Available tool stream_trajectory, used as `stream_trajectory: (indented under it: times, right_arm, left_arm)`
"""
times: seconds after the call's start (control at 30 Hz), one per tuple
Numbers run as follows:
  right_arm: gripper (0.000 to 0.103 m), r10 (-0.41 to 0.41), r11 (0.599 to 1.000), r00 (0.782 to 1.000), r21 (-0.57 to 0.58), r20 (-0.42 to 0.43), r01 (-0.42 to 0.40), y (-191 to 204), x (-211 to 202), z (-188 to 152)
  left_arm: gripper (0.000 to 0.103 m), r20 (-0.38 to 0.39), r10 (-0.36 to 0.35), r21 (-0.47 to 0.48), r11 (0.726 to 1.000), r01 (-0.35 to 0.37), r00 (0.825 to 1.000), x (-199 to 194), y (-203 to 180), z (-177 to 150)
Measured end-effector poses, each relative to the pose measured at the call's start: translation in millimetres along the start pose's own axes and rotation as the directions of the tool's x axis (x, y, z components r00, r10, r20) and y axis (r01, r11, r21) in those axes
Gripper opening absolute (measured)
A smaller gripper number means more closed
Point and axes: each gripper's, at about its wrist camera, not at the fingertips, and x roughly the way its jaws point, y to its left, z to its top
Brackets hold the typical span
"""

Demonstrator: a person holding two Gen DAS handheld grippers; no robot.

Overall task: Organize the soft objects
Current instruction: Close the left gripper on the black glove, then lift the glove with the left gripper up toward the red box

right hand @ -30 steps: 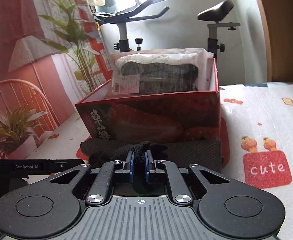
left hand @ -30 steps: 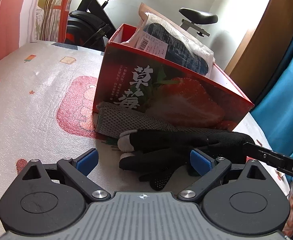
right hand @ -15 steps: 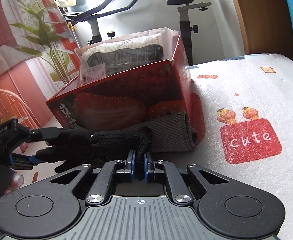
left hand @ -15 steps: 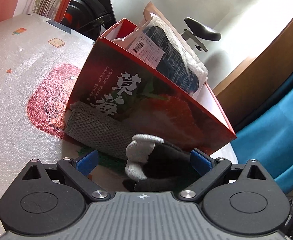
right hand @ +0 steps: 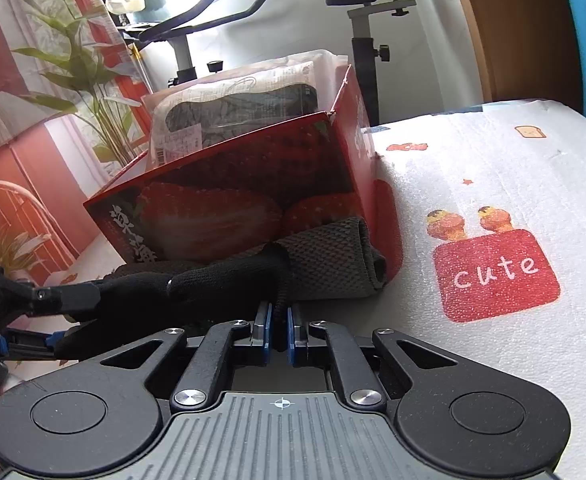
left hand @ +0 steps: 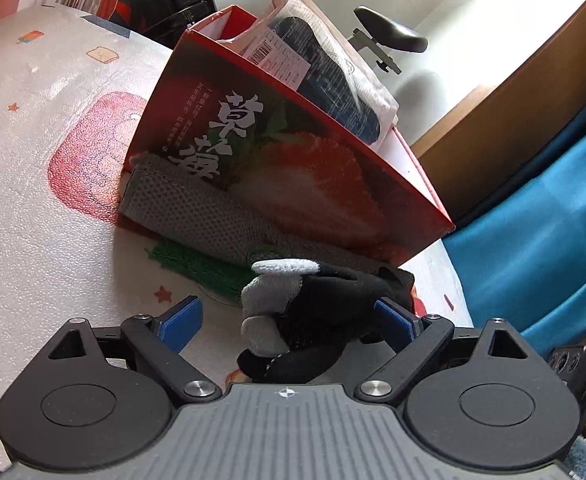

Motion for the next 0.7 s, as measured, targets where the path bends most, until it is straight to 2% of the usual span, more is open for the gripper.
stream_trajectory:
  times: [0.07, 0.13, 0.37, 0.4, 0.47, 0.53, 0.57, 0.63, 0.7]
  right_arm:
    - [0.007, -0.003, 1.000, 1.000, 0.001, -0.002, 0.003, 0.2, 0.9, 0.0]
    - [0.007, -0.005, 1.000, 1.000, 0.002, -0.004, 0.005, 0.0, 1.1, 0.2]
    - [0.007, -0.009, 1.000, 1.000, -0.001, -0.014, 0.009, -1.4, 3.6, 0.8]
    - [0.007, -0.009, 1.000, 1.000, -0.001, -0.014, 0.009, -1.3, 3.7, 0.9]
    - [0.007, -0.009, 1.000, 1.000, -0.001, -0.013, 0.009, -1.5, 3.4, 1.0]
    - [0.007, -0.007, 1.000, 1.000, -0.003, -0.011, 0.007, -1.9, 3.2, 1.3]
    - [0.007, -0.006, 1.000, 1.000, -0.004, -0.009, 0.006, -1.8, 3.0, 1.3]
    - [0.007, -0.006, 1.000, 1.000, -0.012, -0.008, 0.006, -0.2, 2.5, 1.6]
    - [0.007, -0.007, 1.000, 1.000, -0.023, -0.005, 0.007, 1.7, 1.7, 1.9]
  left_arm:
    - [0.086, 0.008, 0.022, 0.006, 1.000, -0.022, 1.000, -0.1, 2.7, -2.3]
    - [0.082, 0.010, 0.012, -0.018, 1.000, -0.012, 1.000, 2.1, 6.1, -0.9]
    - [0.082, 0.060, -0.031, -0.011, 0.999, 0.032, 0.998, -4.2, 1.7, 0.1]
    - [0.078, 0.063, -0.030, -0.011, 0.999, 0.031, 0.998, -4.2, 1.4, 0.9]
    - [0.062, 0.064, -0.021, 0.000, 1.000, 0.021, 0.998, -4.1, -0.2, 1.9]
    - [0.041, 0.055, -0.002, 0.027, 1.000, 0.000, 0.999, -3.4, -2.8, 1.5]
    - [0.037, 0.047, 0.014, 0.043, 0.999, -0.016, 0.999, -3.6, -4.4, 1.4]
    - [0.023, 0.044, 0.032, 0.058, 0.998, -0.034, 0.999, -4.0, -5.5, 0.8]
    - [0.021, 0.050, 0.044, 0.062, 0.997, -0.047, 0.998, -6.0, -5.0, 1.7]
